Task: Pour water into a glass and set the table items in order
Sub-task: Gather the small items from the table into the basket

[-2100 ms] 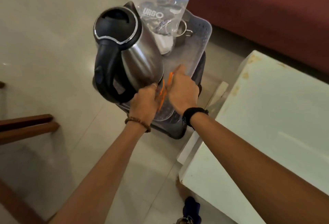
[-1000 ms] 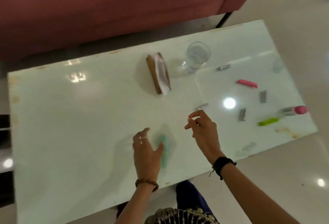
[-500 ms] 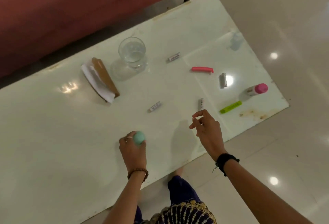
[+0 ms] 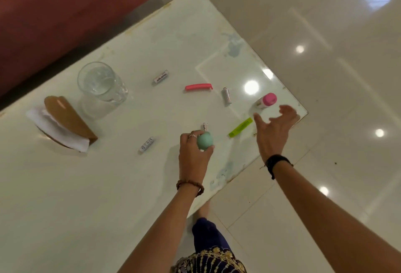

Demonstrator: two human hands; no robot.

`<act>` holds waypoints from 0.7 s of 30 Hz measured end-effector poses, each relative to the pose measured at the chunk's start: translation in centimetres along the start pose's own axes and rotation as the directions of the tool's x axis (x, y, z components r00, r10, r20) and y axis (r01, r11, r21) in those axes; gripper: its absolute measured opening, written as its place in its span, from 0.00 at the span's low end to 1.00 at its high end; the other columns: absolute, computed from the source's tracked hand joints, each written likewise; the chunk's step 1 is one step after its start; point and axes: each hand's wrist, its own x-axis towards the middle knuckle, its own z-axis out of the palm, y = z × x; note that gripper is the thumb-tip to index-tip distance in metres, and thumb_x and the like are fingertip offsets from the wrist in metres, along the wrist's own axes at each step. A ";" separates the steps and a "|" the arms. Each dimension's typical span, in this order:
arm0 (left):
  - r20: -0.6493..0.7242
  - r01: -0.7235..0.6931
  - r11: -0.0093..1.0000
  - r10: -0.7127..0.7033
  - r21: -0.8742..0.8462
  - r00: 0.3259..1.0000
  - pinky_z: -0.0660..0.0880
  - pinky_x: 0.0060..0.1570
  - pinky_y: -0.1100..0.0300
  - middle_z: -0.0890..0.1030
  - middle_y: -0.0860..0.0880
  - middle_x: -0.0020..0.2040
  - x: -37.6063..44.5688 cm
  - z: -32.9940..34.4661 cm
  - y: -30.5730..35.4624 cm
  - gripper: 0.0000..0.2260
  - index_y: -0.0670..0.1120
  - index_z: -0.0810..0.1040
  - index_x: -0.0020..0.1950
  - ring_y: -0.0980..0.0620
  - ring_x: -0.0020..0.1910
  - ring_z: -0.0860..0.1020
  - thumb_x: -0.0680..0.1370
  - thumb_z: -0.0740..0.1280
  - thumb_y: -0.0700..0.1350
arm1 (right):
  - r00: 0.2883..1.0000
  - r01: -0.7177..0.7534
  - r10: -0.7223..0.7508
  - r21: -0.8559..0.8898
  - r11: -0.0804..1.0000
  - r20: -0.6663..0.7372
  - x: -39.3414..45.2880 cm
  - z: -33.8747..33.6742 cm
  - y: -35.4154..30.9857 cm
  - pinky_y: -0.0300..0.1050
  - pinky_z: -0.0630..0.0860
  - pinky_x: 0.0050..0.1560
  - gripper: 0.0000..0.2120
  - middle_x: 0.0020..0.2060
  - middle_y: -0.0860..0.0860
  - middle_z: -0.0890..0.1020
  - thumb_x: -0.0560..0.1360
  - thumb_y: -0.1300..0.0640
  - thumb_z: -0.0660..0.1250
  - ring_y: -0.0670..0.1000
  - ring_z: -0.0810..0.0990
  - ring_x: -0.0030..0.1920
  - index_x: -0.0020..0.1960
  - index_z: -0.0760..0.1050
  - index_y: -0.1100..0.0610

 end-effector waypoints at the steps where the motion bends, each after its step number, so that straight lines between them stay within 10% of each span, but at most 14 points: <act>1: 0.002 -0.005 1.000 0.005 0.011 1.000 0.72 0.39 0.71 0.69 0.51 0.51 0.3 0.1 -0.1 0.17 0.45 0.76 0.56 0.54 0.43 0.73 0.69 0.73 0.38 | 0.999 0.046 -0.047 -0.049 0.998 -0.011 1.1 0.1 -0.1 0.43 0.72 0.40 0.28 0.60 0.54 0.64 0.69 0.54 0.72 0.50 0.74 0.42 0.63 0.63 0.57; 12: -0.049 0.042 0.995 -0.047 -0.095 0.998 0.73 0.38 0.76 0.71 0.50 0.52 0.5 -4.7 -3.0 0.17 0.47 0.76 0.55 0.54 0.45 0.75 0.69 0.73 0.38 | 0.971 0.228 -0.208 -0.201 0.953 0.118 1.1 1.6 -1.1 0.41 0.68 0.40 0.07 0.50 0.46 0.67 0.76 0.58 0.63 0.38 0.71 0.37 0.53 0.68 0.52; 21: -0.231 -0.049 0.918 -0.047 -0.394 0.972 0.74 0.44 0.73 0.70 0.58 0.52 -5.2 -18.5 -6.4 0.18 0.58 0.75 0.52 0.57 0.49 0.77 0.69 0.72 0.38 | 0.809 0.535 -0.514 0.006 0.845 0.286 -18.5 7.0 -8.2 0.26 0.74 0.41 0.12 0.53 0.48 0.67 0.74 0.63 0.68 0.42 0.71 0.42 0.57 0.72 0.57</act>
